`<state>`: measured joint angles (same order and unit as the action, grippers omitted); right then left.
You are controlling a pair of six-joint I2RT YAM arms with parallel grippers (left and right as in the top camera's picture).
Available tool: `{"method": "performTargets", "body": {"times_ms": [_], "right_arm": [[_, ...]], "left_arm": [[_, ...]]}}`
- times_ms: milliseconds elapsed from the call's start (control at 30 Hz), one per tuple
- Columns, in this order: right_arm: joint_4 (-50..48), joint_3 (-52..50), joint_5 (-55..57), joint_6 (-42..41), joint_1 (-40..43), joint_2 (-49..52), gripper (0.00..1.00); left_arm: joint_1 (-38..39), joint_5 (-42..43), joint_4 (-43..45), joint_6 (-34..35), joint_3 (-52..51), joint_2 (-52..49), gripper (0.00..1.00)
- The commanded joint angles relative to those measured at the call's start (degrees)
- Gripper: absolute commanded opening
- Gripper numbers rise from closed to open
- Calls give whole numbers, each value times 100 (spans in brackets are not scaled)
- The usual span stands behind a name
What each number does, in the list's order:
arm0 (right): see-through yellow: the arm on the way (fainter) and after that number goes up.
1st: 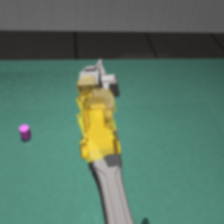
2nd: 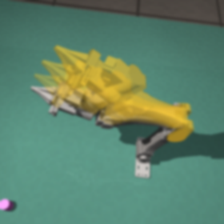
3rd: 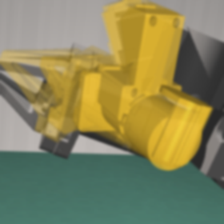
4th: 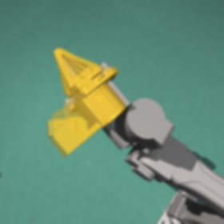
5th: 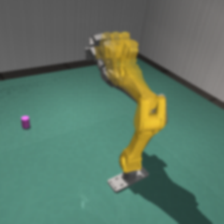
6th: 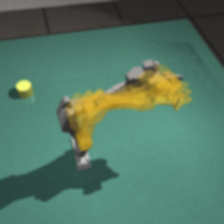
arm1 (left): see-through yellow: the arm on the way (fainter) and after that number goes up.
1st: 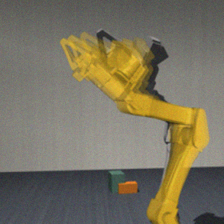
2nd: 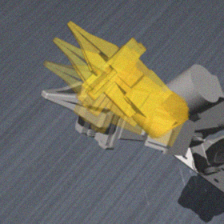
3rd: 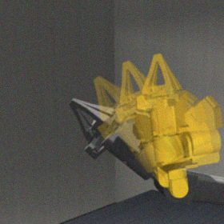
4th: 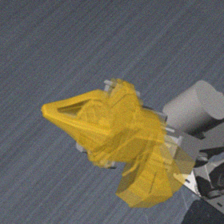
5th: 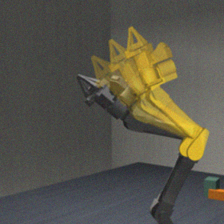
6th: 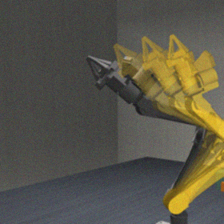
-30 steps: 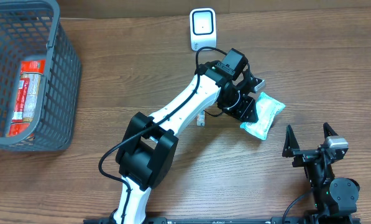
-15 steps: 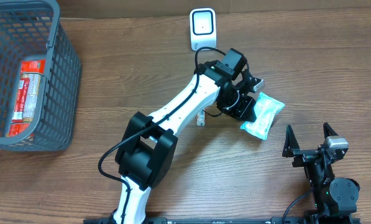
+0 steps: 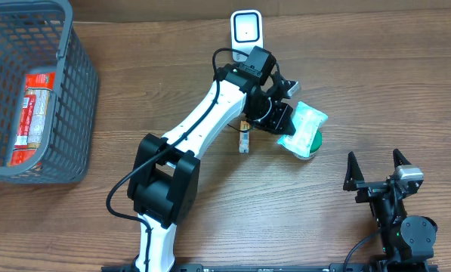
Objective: Scan the item barcode
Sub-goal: 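Lift the green wipes packet off the green-lidded jar, then move the green packet left and lower it onto the table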
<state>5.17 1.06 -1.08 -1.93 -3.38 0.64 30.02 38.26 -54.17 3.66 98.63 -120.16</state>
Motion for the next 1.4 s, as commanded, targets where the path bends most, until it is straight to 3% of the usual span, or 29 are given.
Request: {"method": "performTargets", "body": {"times_ms": [0,333,600,1133,1367], "right_arm": [[-35,-61,9,9,24,-46,100],[-35,-61,9,9,24,-46,100],[-35,-61,9,9,24,-46,100],[-35,-61,9,9,24,-46,100],[-35,-61,9,9,24,-46,100]], "left_arm": [[9,319,26,-92,-11,247,4],[-431,286,-9,-4,-11,258,4],[-437,-415,-321,0,-13,256,4],[-28,-1128,-560,560,-26,251,4],[407,-1797,-684,1126,-96,251,4]]}}
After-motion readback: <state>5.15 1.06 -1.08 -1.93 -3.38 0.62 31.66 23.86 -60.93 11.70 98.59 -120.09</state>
